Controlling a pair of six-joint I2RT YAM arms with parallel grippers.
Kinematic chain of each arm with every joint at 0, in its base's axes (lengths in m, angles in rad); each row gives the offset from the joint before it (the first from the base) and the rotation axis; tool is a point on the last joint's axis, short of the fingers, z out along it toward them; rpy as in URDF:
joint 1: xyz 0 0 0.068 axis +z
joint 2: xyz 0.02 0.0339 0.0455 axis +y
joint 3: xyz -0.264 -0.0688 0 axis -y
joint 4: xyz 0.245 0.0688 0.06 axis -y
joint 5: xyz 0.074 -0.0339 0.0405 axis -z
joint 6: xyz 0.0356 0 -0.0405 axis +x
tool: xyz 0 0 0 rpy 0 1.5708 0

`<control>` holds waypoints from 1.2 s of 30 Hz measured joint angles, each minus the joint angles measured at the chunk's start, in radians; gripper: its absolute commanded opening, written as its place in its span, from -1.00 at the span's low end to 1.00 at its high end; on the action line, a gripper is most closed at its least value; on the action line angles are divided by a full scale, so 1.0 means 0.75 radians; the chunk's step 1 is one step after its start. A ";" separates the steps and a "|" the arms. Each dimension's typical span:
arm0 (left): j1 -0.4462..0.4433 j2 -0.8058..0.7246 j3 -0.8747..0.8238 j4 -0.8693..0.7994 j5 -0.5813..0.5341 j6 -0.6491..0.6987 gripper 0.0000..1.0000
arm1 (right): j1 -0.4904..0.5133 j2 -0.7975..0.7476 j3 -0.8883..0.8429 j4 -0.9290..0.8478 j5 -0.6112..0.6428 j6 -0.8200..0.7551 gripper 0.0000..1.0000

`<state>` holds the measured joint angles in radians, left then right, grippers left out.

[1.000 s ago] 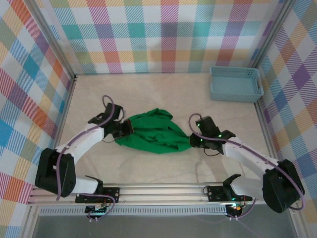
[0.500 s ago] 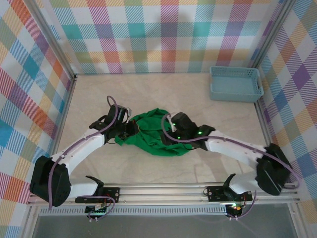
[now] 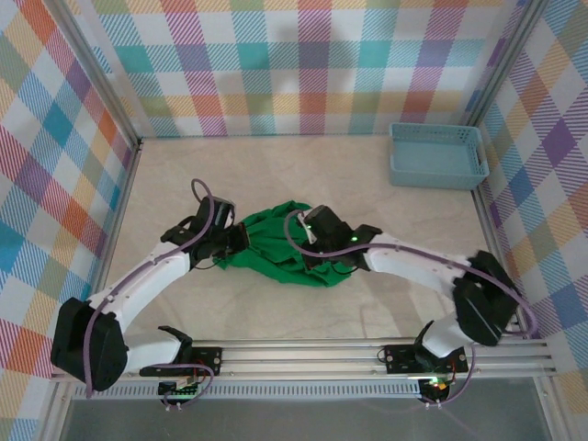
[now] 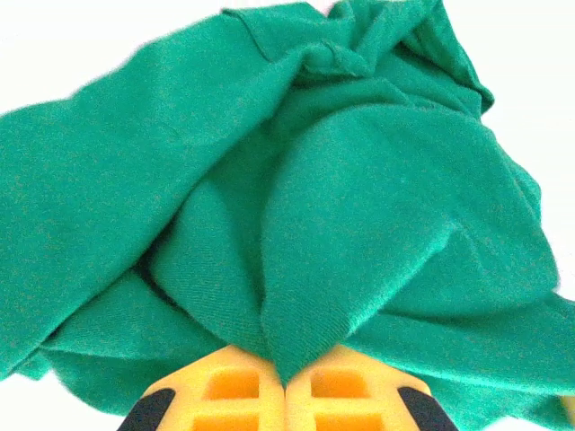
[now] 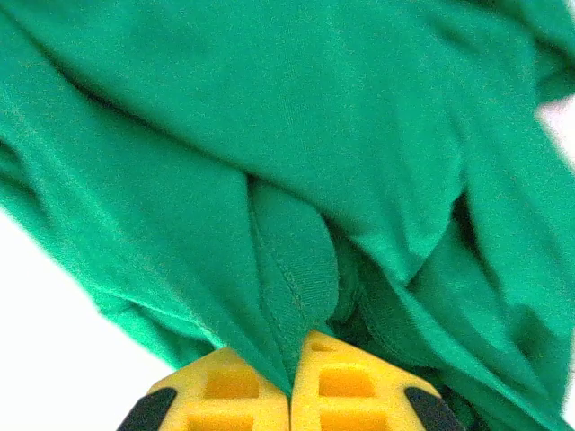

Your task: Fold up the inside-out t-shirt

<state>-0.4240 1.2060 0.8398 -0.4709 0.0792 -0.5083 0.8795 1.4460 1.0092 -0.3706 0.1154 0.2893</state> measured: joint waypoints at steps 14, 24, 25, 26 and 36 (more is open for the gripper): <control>-0.024 0.058 0.486 -0.109 -0.008 0.113 -0.47 | -0.081 -0.569 -0.075 -0.016 -0.224 0.067 -1.00; -0.302 0.359 0.394 -0.279 -0.272 0.075 0.25 | -0.307 -0.248 -0.272 0.077 -0.325 0.344 -0.94; -0.353 0.293 0.362 -0.271 -0.280 0.069 0.26 | -0.314 -0.249 -0.276 0.090 -0.334 0.356 -0.92; -0.408 0.217 0.327 -0.252 -0.281 0.062 0.26 | -0.315 -0.251 -0.280 0.110 -0.346 0.366 -0.92; -0.613 0.293 0.175 0.023 -0.234 0.019 0.30 | -0.315 -0.283 -0.308 0.204 -0.439 0.414 -0.92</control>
<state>-0.8837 1.4258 0.9710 -0.4538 -0.0963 -0.4942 0.6434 1.2335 0.7784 -0.2173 -0.2142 0.5995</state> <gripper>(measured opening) 0.646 0.070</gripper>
